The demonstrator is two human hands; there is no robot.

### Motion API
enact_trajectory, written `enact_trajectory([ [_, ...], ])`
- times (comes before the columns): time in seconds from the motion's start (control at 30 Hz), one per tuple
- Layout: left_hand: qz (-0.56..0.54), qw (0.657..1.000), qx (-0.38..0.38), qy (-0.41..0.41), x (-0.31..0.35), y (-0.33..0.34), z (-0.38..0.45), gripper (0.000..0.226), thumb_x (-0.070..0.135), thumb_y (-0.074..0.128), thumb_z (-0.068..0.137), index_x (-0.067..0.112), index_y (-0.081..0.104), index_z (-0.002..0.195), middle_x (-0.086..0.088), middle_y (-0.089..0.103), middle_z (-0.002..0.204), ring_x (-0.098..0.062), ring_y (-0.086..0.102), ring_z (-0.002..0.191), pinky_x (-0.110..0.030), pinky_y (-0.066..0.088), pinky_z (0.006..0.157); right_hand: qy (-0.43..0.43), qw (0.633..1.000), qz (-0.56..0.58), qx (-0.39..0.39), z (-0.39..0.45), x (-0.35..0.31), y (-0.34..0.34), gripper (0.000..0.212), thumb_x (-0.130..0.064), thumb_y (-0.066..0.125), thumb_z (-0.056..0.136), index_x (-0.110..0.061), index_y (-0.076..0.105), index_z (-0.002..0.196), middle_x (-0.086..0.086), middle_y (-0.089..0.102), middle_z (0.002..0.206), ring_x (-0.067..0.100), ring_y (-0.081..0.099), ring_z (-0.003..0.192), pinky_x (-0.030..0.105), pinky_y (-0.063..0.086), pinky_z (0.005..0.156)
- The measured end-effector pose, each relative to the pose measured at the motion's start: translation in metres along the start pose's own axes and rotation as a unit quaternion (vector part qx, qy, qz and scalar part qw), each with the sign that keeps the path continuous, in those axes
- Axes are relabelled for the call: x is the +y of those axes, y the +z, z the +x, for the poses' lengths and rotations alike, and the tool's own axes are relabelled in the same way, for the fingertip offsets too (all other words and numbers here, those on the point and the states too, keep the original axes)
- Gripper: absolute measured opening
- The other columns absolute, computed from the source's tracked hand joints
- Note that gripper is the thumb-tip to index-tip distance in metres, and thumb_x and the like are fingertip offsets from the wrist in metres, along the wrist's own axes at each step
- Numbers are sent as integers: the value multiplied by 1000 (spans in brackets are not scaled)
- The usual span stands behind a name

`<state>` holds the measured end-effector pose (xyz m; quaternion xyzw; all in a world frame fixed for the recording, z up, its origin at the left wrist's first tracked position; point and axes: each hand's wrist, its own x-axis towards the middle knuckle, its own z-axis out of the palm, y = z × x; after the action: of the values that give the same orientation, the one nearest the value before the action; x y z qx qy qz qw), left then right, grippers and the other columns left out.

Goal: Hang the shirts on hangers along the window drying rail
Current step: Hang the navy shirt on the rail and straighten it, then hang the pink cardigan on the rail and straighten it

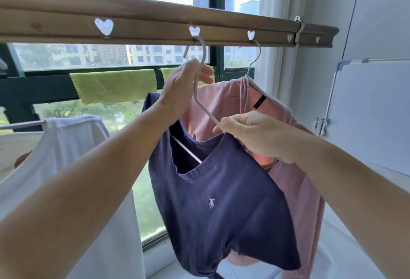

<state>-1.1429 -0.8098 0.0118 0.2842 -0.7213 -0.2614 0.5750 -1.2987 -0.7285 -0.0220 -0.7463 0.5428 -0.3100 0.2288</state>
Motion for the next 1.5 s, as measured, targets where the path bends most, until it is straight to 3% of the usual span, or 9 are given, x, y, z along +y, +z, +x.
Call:
enact_trajectory([
  [0.1,65,997,-33,4,7,1,-4,30,51,48,74,23,58,80,9,63,74,-7,58,78,-14,43,73,-68,996,-40,52,4,-1,-1,37,-33,44,95,-3,67,95,-12,38,40,4,36,38,15,29,43],
  [0.2,219,975,19,-16,13,1,-8,5,17,58,83,22,58,83,11,56,74,-7,52,71,-10,42,63,-142,982,-95,83,2,-2,-9,22,-24,52,91,-20,73,96,-17,68,79,-1,59,77,20,45,75],
  [0.47,394,902,152,-86,37,-5,-28,23,16,65,81,18,47,95,-1,56,93,-19,55,89,-28,41,77,-120,941,-232,217,15,42,-59,36,-18,55,85,-22,57,121,4,54,126,26,40,121,32,35,97],
  [0.67,463,855,193,-131,70,22,-40,33,29,68,80,14,41,92,-2,46,93,-23,45,92,-34,37,79,-56,957,-240,154,31,80,-73,24,-16,53,85,-11,58,108,14,63,104,31,57,94,31,41,71],
  [0.9,507,855,10,-107,97,70,-46,15,31,64,85,21,53,88,10,52,75,-5,47,67,-20,38,58,-134,974,-130,126,25,90,-75,23,-29,57,88,-12,59,104,7,65,92,26,56,81,30,40,70],
  [1.13,580,757,-123,-277,90,99,-14,45,35,58,89,12,48,125,0,55,120,-19,55,98,-31,48,84,-155,975,-113,115,23,107,-88,29,-37,53,91,-10,56,80,5,58,72,26,55,73,30,35,61],
  [1.2,601,731,-122,-301,82,108,2,47,29,56,90,8,42,129,-7,51,124,-20,55,93,-30,50,78,-156,975,-102,118,23,110,-91,28,-35,53,92,-11,54,78,4,55,69,26,54,71,30,34,60],
  [1.33,636,684,-118,-338,71,129,24,36,13,42,92,4,37,127,-14,33,130,-26,48,98,-35,47,87,-155,975,-84,133,21,120,-103,31,-36,57,89,-15,47,69,0,51,65,23,51,67,31,32,56],
  [1.5,640,689,-166,-297,36,147,46,21,13,33,88,14,49,102,-11,41,115,-29,42,112,-40,43,95,-118,975,-99,163,20,141,-130,38,-42,63,84,-20,43,60,-4,50,59,11,47,57,25,29,49],
])
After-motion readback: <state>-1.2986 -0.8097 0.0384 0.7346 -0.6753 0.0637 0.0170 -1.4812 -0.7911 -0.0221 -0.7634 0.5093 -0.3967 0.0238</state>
